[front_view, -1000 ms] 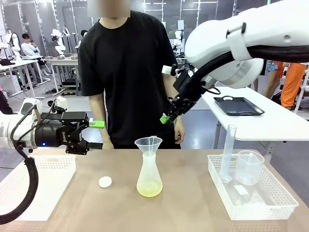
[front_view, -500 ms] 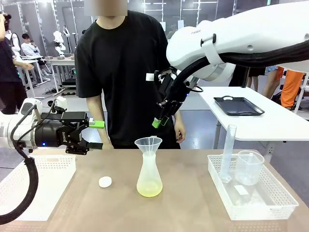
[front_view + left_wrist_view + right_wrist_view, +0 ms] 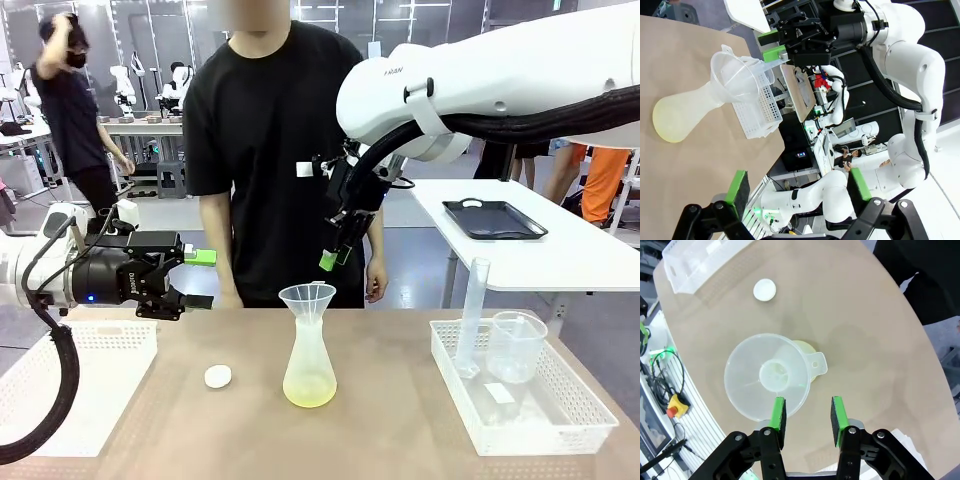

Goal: Prepare the solutions needed for the experiment.
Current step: Once the solution is in the Big flask , pick up the Plastic Funnel and place it back into the right Organizing basket.

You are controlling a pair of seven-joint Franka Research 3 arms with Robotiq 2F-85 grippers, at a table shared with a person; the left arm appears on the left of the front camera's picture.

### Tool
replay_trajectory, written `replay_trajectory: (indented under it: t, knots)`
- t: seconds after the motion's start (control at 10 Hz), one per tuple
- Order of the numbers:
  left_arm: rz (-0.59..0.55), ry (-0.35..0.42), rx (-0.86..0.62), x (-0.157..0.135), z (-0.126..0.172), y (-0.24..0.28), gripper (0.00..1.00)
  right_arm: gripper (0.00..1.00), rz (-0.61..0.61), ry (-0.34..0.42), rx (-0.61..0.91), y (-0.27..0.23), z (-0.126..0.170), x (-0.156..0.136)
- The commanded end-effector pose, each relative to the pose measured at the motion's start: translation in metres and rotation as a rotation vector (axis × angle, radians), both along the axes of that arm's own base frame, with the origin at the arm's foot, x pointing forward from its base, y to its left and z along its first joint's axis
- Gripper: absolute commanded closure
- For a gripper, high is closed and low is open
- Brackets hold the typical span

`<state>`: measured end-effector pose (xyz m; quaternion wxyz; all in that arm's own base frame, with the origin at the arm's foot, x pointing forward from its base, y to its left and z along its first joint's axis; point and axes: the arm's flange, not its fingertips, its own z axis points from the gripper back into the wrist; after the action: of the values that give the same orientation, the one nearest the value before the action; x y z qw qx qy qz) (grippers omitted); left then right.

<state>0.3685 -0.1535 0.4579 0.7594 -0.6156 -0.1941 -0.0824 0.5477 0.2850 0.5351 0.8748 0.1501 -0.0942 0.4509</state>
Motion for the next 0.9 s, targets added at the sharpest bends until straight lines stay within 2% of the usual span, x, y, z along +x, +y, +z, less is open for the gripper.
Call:
replay_trajectory:
  t: [0.0,0.8]
  knots:
    - [0.006,0.014,-0.028,-0.002,0.001,-0.003,0.0,0.53,0.044,0.02,-0.035,0.002,0.001,0.007]
    - [0.006,0.014,-0.028,-0.002,0.001,-0.003,0.0,0.53,0.051,0.08,-0.073,0.01,-0.029,0.001]
